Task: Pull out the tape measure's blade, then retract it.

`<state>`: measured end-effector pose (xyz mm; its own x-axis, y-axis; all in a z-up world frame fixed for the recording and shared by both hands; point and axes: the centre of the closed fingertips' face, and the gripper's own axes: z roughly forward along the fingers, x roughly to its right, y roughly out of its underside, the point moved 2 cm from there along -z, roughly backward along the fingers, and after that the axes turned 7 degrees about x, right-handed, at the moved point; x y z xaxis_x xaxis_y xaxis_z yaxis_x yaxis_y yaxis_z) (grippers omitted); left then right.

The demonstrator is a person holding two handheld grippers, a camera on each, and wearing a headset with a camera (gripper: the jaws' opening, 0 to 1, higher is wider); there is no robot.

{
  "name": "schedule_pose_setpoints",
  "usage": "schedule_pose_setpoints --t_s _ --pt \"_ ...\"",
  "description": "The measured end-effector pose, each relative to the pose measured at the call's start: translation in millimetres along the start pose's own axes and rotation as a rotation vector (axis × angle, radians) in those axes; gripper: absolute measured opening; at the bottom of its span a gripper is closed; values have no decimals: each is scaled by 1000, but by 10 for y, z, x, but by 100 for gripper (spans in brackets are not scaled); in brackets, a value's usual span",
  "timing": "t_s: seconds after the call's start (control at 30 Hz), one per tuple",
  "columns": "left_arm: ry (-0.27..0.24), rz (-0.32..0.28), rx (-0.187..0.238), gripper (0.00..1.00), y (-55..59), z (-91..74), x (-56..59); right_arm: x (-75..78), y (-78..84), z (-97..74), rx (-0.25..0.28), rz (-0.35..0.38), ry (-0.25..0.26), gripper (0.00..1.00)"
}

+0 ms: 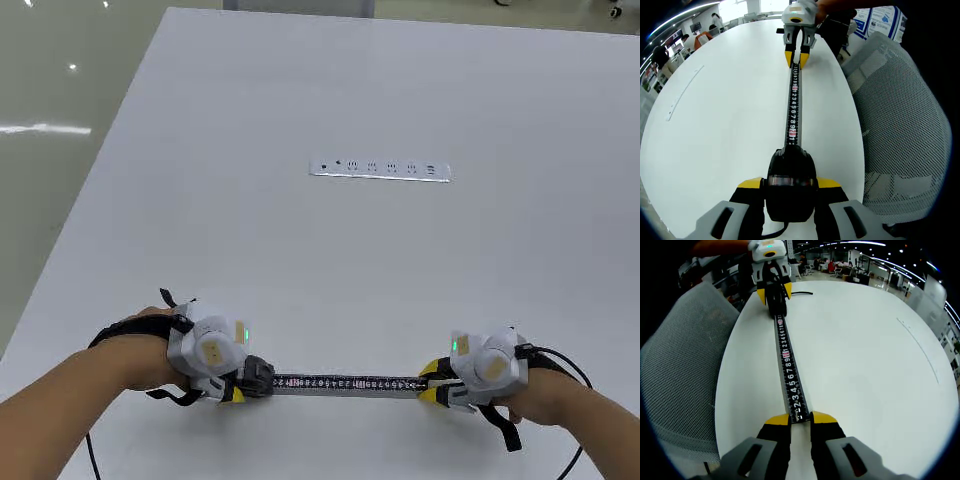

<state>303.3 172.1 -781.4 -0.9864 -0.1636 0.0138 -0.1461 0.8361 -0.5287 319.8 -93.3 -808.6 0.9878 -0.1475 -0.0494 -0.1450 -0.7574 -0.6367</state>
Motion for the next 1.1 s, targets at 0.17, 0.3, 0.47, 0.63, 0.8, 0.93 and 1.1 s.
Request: schedule_pose_setpoints --t_s 0.17,0.3,0.47,0.63,0.8,0.93,1.1 --pt "0 0 0 35 -2 -2 1 5 16 -6 -3 1 1 12" --pt "-1 -1 1 35 -5 -4 1 13 25 -14 -4 6 2 12" --pt "-1 -1 1 35 -5 -4 -3 19 28 -20 -3 10 3 12" --pt "-2 -3 3 35 -7 1 -7 20 32 -20 -5 10 4 12" --pt "-4 -4 5 35 -10 1 -7 21 35 -19 -6 15 5 13" --pt "-7 -5 8 35 -12 6 -9 17 31 -21 -6 21 6 13" --pt "-4 -6 7 35 -13 14 -10 14 27 -17 -18 15 -1 13"
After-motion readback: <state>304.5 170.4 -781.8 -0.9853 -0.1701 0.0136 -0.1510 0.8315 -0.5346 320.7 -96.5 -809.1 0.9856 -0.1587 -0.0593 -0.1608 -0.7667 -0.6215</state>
